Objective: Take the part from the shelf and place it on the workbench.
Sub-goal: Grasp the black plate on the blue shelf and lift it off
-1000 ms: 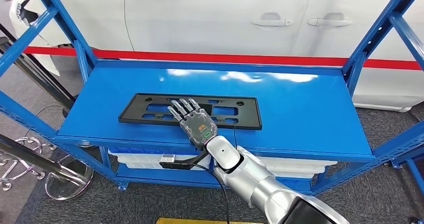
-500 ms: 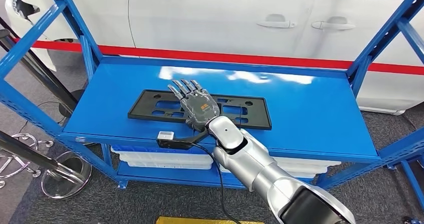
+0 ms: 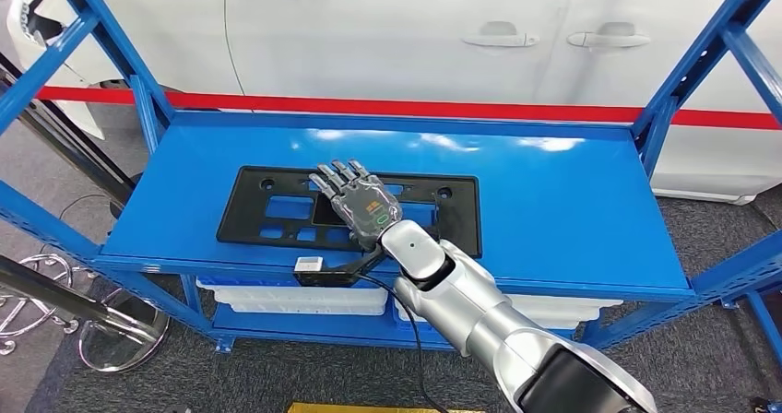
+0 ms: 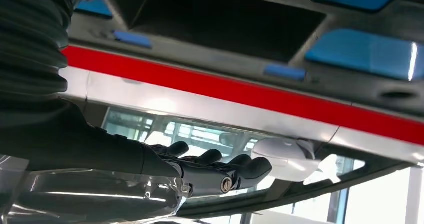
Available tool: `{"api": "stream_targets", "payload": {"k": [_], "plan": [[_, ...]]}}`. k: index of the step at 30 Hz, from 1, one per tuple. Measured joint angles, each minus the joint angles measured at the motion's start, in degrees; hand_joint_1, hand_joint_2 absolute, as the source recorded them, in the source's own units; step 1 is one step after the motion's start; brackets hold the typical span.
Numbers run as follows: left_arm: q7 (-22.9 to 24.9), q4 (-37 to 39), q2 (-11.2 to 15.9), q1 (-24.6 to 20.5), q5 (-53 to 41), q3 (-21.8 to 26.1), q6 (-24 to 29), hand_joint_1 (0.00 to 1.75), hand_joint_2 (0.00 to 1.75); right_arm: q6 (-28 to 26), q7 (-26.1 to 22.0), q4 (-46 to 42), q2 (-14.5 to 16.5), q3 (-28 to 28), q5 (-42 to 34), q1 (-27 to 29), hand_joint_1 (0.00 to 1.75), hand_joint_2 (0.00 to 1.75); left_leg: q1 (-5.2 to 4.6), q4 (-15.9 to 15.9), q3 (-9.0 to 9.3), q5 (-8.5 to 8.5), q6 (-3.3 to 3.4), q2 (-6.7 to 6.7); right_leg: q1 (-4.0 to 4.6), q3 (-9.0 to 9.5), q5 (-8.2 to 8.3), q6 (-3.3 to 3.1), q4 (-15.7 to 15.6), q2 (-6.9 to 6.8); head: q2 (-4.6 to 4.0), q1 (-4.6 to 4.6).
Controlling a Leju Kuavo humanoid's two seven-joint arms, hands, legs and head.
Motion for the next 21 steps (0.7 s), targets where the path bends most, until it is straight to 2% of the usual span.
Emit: {"api": "stream_targets", "payload": {"k": [2, 3, 5, 7, 9, 11, 12, 13, 14, 16, 17, 19, 21], "plan": [[0.0, 0.0, 0.1, 0.0, 0.0, 0.0, 0.0, 0.0, 0.0, 0.6, -0.4, 0.5, 0.1, 0.4, -0.3, 0.0, 0.0, 1.75, -0.07, -6.9, 3.04, 2.91, 0.29, -0.05, 0.15, 0.05, -0.36, 0.44, 0.4, 0.11, 0.0, 0.01], [-0.1, 0.0, 0.1, -0.1, 0.0, 0.0, 0.0, 0.0, 0.0, 1.1, -0.8, 0.8, 0.1, 0.4, -0.7, 0.0, 0.0, 1.75, -0.17, -8.9, 3.91, 3.39, 0.56, -0.12, 0.24, -0.04, -0.42, 0.71, 0.5, 0.14, 0.0, 0.01], [-0.1, 0.0, 0.1, 0.0, 0.0, 0.0, -0.1, 0.0, 0.0, 2.3, -2.0, 1.3, 0.2, 0.5, -2.7, 0.0, 0.0, 1.75, -0.43, -9.6, 4.12, 3.21, 1.2, -0.29, 0.31, -0.23, -0.32, 1.16, 0.5, 0.15, 0.0, 0.01], [-0.2, 0.0, 0.1, 0.2, 0.0, 0.0, -0.1, 0.0, 0.0, 3.1, -3.8, 1.6, 0.2, 0.5, -6.7, 0.0, 0.0, 1.75, -0.21, -9.9, 4.21, 3.49, 1.95, -0.23, 0.28, -0.44, -0.85, 1.66, 1.0, 0.1, 0.0, 0.02], [-0.2, 0.0, 0.1, 0.2, 0.0, 0.0, 0.0, 0.0, 0.0, 2.9, -5.4, 1.6, 0.2, 0.2, -10.6, 0.1, 0.0, 1.75, 0.01, -10.3, 4.35, 3.75, 2.72, -0.13, 0.22, -2.14, -3.42, 2.11, 4.9, 0.08, 0.0, 0.02], [-0.3, 0.0, 0.1, 0.2, 0.0, 0.0, 0.0, 0.0, 0.0, 0.9, -6.1, 1.5, 0.2, -0.2, -12.7, 0.3, 0.0, 1.75, -0.11, -10.3, 4.36, 3.75, 3.08, -0.07, 0.1, -5.54, -6.8, 2.36, 12.2, 0.07, 0.0, 0.02], [-0.3, 0.0, 0.1, 0.3, 0.0, 0.0, 0.1, 0.0, 0.0, -1.2, -6.5, 1.2, 0.1, -0.6, -13.6, 0.7, 0.0, 1.75, -0.15, -10.2, 4.37, 3.71, 3.15, -0.07, 0.07, -7.01, -7.64, 2.41, 15.1, 0.06, 0.0, 0.02], [-0.3, 0.0, 0.1, 0.4, 0.0, 0.0, 0.2, 0.0, 0.0, -4.0, -7.2, 0.5, 0.0, -1.1, -14.6, 1.2, 0.0, 1.75, -0.17, -10.2, 4.38, 3.65, 3.18, -0.1, 0.06, -7.75, -7.46, 2.4, 16.4, 0.06, -0.01, 0.02], [-0.4, 0.0, 0.1, 0.4, 0.0, 0.0, 0.4, 0.0, 0.0, -7.0, -8.1, -0.7, -0.1, -1.9, -15.9, 1.7, 0.0, 1.75, -0.18, -10.1, 4.43, 3.56, 3.18, -0.15, 0.06, -7.39, -6.15, 2.31, 15.3, 0.06, -0.01, 0.02], [-0.5, 0.0, 0.1, 0.5, -0.1, 0.0, 0.6, 0.0, 0.0, -11.1, -9.6, -3.6, -0.3, -3.6, -17.8, 2.4, 0.0, 1.75, -0.21, -10.0, 4.62, 3.32, 3.01, -0.23, 0.12, -4.24, -2.13, 1.83, 8.3, 0.07, -0.01, 0.02], [-0.6, 0.0, 0.1, 0.5, -0.1, 0.0, 0.6, 0.0, 0.0, -11.9, -9.9, -4.9, -0.3, -4.4, -18.3, 2.5, 0.0, 1.75, -0.35, -9.9, 4.67, 3.18, 2.85, -0.25, 0.25, -2.52, -0.67, 1.56, 4.6, 0.07, 0.0, 0.02], [-0.7, 0.0, 0.1, 0.5, -0.1, 0.0, 0.6, 0.0, 0.0, -12.3, -10.1, -6.6, -0.4, -5.4, -18.7, 2.6, 0.0, 1.75, -0.5, -9.8, 4.66, 3.06, 2.39, -0.26, 0.57, -0.86, 0.08, 1.2, 1.0, 0.11, 0.0, 0.02], [-0.7, 0.0, 0.1, 0.5, -0.1, 0.0, 0.6, 0.0, 0.0, -12.4, -10.1, -7.9, -0.4, -6.1, -18.8, 3.0, 0.0, 1.75, -0.5, -10.1, 4.72, 3.05, 1.75, -0.24, 0.58, -0.67, 0.09, 0.93, 0.5, 0.17, 0.0, 0.01]]}}
